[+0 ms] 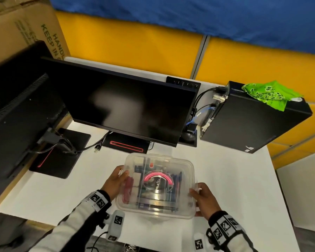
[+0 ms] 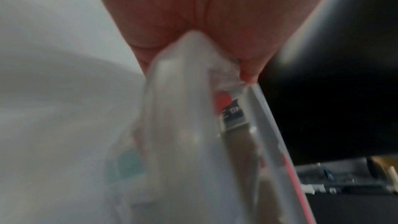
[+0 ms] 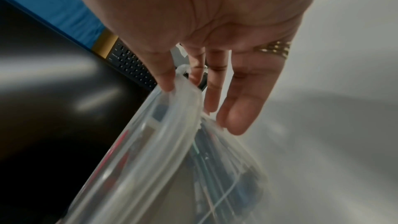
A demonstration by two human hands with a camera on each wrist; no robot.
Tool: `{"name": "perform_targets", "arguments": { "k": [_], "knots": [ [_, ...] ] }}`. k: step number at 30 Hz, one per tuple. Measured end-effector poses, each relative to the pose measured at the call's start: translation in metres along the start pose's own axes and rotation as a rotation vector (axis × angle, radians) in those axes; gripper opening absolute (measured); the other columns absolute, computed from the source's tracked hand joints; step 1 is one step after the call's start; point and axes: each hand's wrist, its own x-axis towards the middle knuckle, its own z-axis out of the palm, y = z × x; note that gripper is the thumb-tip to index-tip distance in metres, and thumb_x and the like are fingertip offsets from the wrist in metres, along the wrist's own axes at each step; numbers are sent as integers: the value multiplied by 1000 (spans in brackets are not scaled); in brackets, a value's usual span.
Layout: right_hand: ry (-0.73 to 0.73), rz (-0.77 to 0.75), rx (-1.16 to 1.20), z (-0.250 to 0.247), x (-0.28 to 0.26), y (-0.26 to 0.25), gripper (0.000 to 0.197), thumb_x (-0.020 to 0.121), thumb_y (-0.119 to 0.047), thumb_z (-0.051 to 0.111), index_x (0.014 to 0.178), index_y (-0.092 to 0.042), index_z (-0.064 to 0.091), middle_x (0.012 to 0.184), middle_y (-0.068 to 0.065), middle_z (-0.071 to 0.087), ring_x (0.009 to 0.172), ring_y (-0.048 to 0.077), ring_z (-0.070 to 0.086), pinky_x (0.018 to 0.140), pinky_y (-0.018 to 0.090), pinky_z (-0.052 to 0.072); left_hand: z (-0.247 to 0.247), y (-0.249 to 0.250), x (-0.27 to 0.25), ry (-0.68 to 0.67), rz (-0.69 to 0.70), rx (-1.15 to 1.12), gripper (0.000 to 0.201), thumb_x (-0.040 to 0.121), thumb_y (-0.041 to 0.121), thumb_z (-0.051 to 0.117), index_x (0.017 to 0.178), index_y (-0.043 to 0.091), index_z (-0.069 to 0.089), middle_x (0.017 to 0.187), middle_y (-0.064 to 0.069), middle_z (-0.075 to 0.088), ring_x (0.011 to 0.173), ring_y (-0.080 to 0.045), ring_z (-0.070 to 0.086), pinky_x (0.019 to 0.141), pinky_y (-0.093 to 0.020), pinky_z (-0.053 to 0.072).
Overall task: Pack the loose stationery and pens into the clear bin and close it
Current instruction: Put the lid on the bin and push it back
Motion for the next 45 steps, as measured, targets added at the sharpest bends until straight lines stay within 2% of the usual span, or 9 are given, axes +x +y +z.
{"name": "perform_targets", "arguments": {
  "k": [3,12,15,17,21,27,31,39,45],
  "knots": [
    [-53,30,27,0,-5,-11,14,103,-22,52,114,-18,59,107,9,67,84,27,69,59,38,60,6,9,-3,-25,41,-44,16,103,27,52,116,20,56,79,-3,76,73,-16,72,72,-36,55],
    [-63,134,-54,5,-12,5,34,99,-49,52,121,-24,60,117,-1,65,92,20,61,76,42,56,10,11,12,-99,-33,311,56,105,52,30,68,22,60,78,0,68,93,-33,66,88,-38,46],
    [-195,183,-408,-18,-14,18,69,66,-73,61,104,-16,71,107,7,70,80,19,62,65,29,47,5,39,31,-148,-16,701,77,89,77,22,130,23,60,120,-11,70,121,-34,60,103,-38,44],
    [-199,55,-575,-33,-16,25,86,54,-78,69,115,-18,70,106,3,71,84,14,65,70,24,50,7,61,40,-98,79,962,86,87,81,19,156,29,25,147,-10,54,133,-30,52,110,-45,42],
    [70,-278,-657,-59,6,-11,90,84,-42,76,157,-22,27,151,3,45,134,23,48,114,39,38,25,79,10,-302,388,1099,123,52,104,37,155,46,3,169,4,0,155,-26,9,121,-58,23],
    [-164,-444,-783,-5,48,-84,59,95,-39,64,148,-22,45,151,6,49,134,21,49,117,36,34,56,38,-29,-541,578,1540,128,56,91,61,141,59,-30,155,5,-47,136,-41,-45,94,-83,-24],
    [-261,-425,-707,9,52,-82,32,91,-28,69,118,-44,59,114,-5,70,104,17,66,99,46,52,60,33,-25,-486,629,1558,126,59,90,61,143,59,-28,157,1,-44,138,-44,-42,96,-85,-20],
    [-265,-350,-712,10,65,-81,22,91,-30,69,111,-31,61,105,-5,69,99,17,65,91,35,53,63,31,-26,-407,696,1596,127,61,85,64,148,53,-22,161,-9,-35,142,-49,-32,93,-87,-17],
    [-216,-343,-881,21,75,-105,33,91,-36,65,122,-27,58,116,0,67,104,21,62,93,34,48,81,28,-44,-348,533,1603,122,58,93,54,156,45,-1,167,-20,-3,145,-58,5,95,-90,6]
  ]
}}
